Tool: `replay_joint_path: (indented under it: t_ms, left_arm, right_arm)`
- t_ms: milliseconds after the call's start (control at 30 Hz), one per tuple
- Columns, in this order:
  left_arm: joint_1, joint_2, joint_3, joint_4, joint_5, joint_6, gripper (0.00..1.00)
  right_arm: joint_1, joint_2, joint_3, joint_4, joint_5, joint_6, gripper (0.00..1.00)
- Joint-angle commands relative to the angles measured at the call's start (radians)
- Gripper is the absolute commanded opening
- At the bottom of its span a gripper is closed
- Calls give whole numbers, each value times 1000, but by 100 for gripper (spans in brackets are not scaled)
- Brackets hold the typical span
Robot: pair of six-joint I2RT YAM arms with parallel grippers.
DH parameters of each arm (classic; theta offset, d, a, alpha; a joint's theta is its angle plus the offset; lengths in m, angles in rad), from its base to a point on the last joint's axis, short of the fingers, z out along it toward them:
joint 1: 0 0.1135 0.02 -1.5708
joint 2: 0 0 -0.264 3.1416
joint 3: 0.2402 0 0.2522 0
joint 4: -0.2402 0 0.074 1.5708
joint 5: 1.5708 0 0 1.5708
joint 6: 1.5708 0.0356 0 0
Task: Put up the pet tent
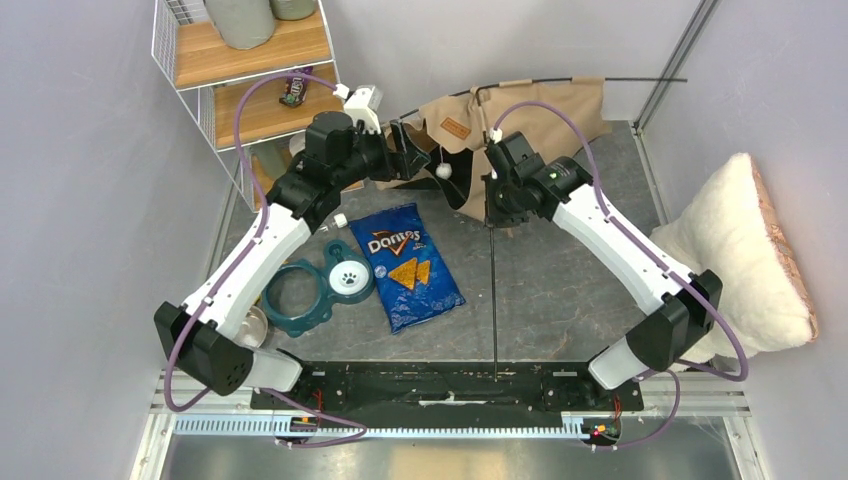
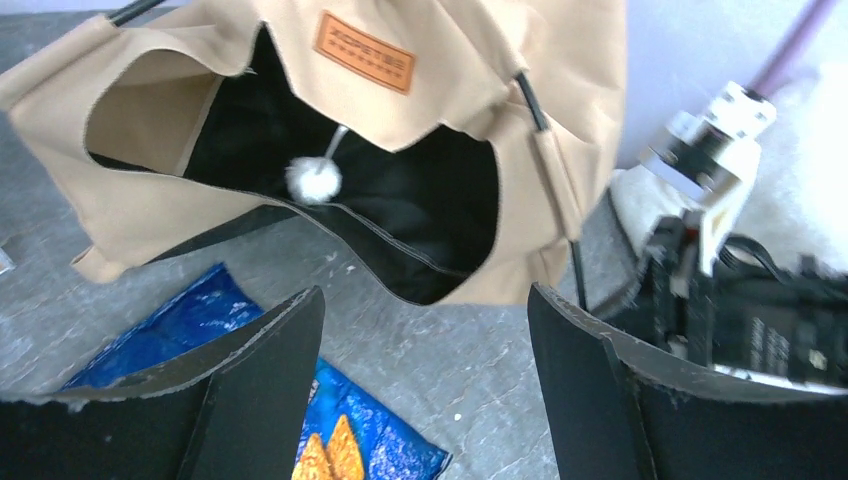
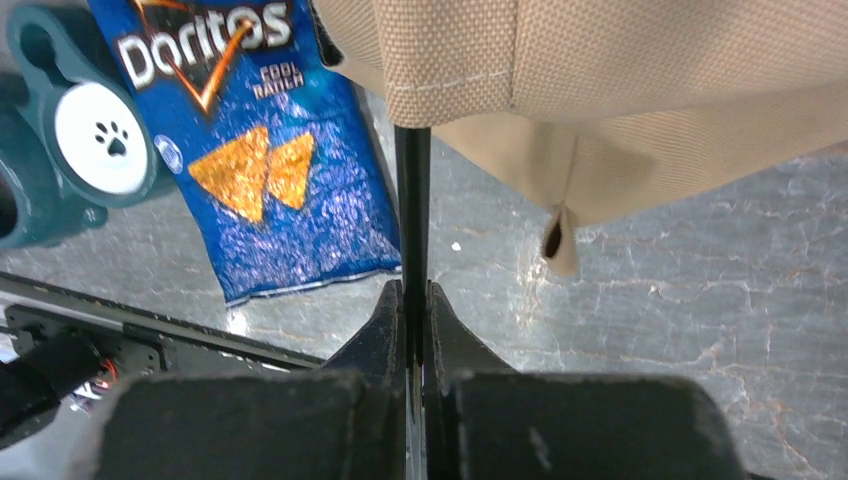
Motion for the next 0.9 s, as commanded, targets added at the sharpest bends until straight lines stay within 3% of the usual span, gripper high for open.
replay_joint_path:
  t_ms: [0,233,400,733,867]
  left_arm:
    - [3,-63,-73,142,126,-45,81]
    - [0,-106,-274,310,426,-43,80]
    - [-28,-98,-385,504,533,-116,80]
    - [-122,-1,-381,613,551,-178,80]
    - [-125,32,-359,583,525,-178,71]
  right_arm:
    - [-43,58,109,149,52,-19,0]
    - [-64,116,202,186,-39,-5,0]
    - [-69,154,280,203,-108,37,0]
    - [-71,186,314,252,-138,107,0]
    - [-71,184,307,275,-134,131,0]
